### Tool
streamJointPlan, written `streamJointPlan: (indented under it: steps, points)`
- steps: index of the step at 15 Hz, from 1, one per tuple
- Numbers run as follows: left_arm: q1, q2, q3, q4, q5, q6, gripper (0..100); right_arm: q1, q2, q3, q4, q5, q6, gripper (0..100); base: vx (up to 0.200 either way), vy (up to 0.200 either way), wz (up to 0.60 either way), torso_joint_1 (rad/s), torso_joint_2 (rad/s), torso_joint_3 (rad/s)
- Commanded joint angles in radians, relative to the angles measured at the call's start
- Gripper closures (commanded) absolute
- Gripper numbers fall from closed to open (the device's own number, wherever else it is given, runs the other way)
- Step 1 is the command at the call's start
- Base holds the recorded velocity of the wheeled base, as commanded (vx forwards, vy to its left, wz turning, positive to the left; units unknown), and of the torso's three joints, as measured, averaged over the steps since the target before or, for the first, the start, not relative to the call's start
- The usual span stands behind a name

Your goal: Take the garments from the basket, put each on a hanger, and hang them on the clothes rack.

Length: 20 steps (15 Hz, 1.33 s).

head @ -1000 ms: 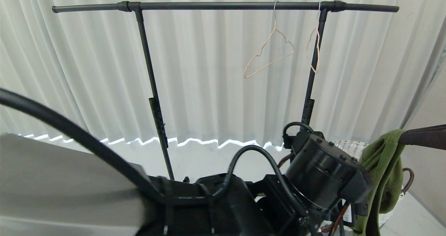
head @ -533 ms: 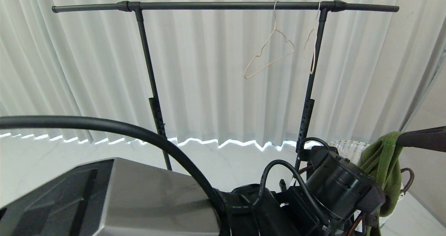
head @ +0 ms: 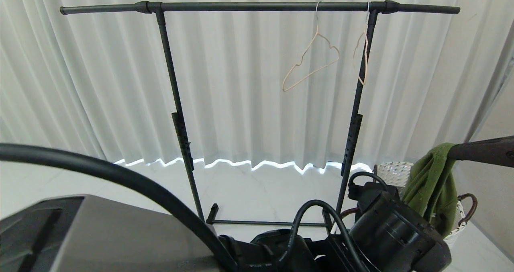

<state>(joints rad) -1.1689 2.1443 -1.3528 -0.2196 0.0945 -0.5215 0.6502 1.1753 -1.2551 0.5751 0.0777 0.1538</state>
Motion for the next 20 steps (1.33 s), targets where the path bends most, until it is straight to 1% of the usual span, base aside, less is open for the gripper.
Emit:
streamJointPlan:
  steps: [1,3,6,10,14,15,18,20]
  points:
    - [0.018,0.019,-0.072,-0.006,0.013,-0.006,0,0.002,0.007,0.000,0.000,0.001,0.000,100,0.000,0.000,0.00,0.000,0.00,0.000]
    - [0.063,0.075,-0.098,-0.007,0.083,-0.002,0,0.005,0.014,-0.006,0.000,0.002,0.000,100,0.000,0.000,0.00,0.000,0.00,0.000]
    - [0.080,0.097,-0.095,-0.007,0.090,0.001,0,0.009,0.015,-0.004,-0.011,0.002,0.000,100,0.000,0.000,0.00,0.000,0.00,0.000]
    - [0.071,0.146,-0.085,-0.003,0.094,0.003,0,0.008,0.009,-0.003,-0.009,0.001,0.003,100,0.000,0.000,0.00,0.000,0.00,0.000]
    - [0.051,0.134,0.003,-0.003,0.093,0.003,0,0.003,0.001,-0.004,-0.009,-0.002,0.003,100,0.000,0.000,0.00,0.000,0.00,0.000]
    - [0.049,0.121,0.030,-0.003,0.094,0.001,100,0.005,-0.003,-0.004,-0.009,-0.004,0.003,100,0.000,0.000,0.00,0.000,0.00,0.000]
    - [0.049,0.054,0.104,-0.003,0.105,-0.003,100,-0.001,-0.008,-0.006,-0.009,-0.006,0.003,100,0.000,0.000,0.00,0.000,0.00,0.000]
    - [0.038,-0.067,0.233,-0.004,0.162,0.026,100,-0.026,-0.011,0.010,-0.009,-0.007,0.001,100,0.000,0.000,0.00,0.000,0.00,0.000]
